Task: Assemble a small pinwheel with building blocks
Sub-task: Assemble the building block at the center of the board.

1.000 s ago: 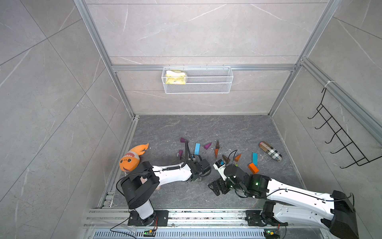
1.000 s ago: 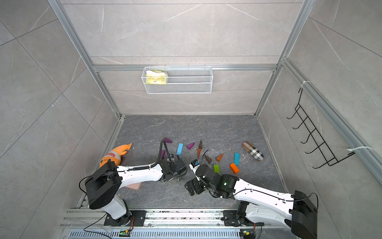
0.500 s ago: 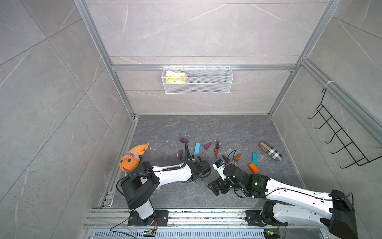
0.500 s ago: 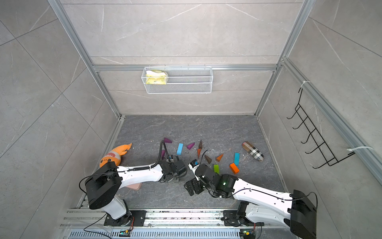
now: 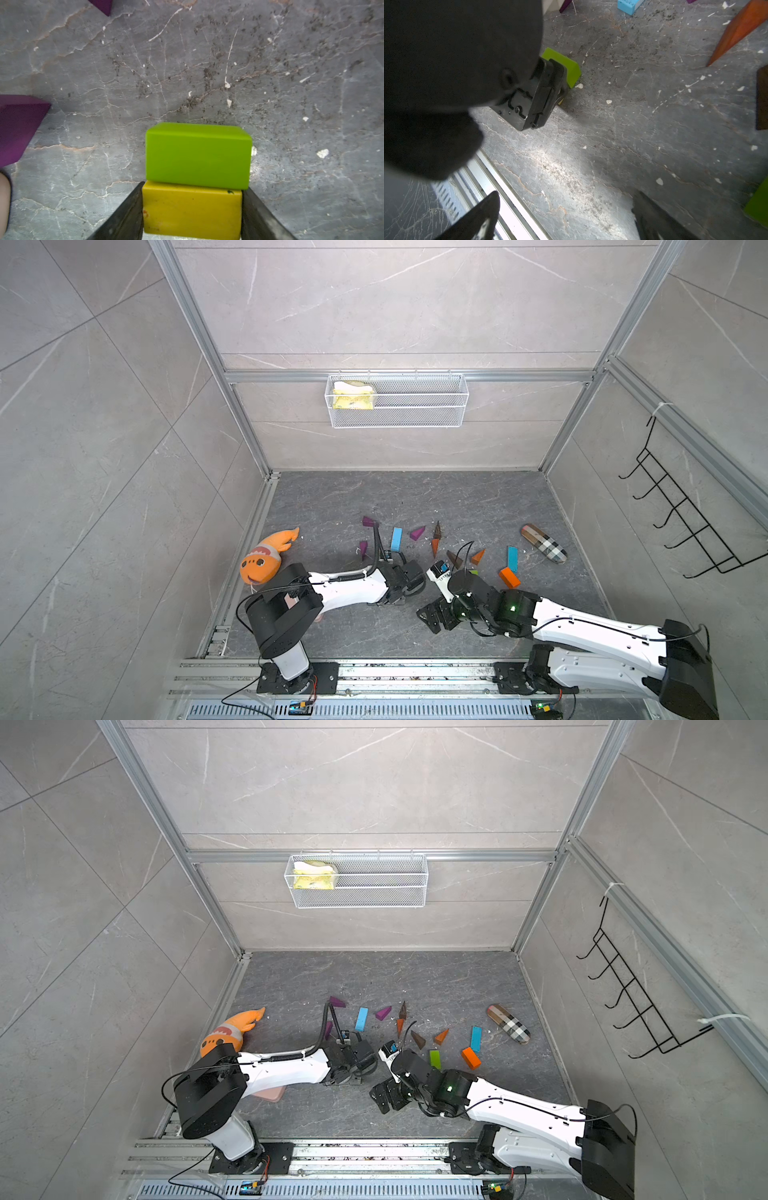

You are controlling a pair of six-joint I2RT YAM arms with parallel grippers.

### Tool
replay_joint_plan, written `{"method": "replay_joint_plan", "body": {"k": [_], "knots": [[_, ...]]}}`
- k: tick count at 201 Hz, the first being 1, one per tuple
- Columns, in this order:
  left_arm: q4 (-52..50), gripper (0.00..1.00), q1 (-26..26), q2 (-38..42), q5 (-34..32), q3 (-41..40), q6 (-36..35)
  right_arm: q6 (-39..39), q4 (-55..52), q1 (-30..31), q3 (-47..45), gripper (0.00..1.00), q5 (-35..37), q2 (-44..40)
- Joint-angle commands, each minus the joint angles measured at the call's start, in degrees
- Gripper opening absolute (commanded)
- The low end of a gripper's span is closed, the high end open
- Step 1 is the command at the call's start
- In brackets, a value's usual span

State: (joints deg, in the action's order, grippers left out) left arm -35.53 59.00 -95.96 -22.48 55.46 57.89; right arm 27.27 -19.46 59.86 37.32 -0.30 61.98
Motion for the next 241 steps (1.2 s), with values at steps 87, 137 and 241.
{"method": "replay_joint_plan", "body": {"k": [87,137,241], "knots": [[0.2,0.64,0.2,-0.6,-1.5,1.6,-1.8,0.0,0.6,-0.4,-0.1,1.0,-0.4,0.4],[0.4,0.65,0.2,-1.2,-1.3,1.9,-2.0,0.0,0.7,-0.3,-0.1,1.0,-0.4,0.6],[-1.1,0.73,0.2,-1.5,-1.9,2.4,-1.2,0.0,1.0,-0.4,-0.2,1.0,-0.7,1.0]]}}
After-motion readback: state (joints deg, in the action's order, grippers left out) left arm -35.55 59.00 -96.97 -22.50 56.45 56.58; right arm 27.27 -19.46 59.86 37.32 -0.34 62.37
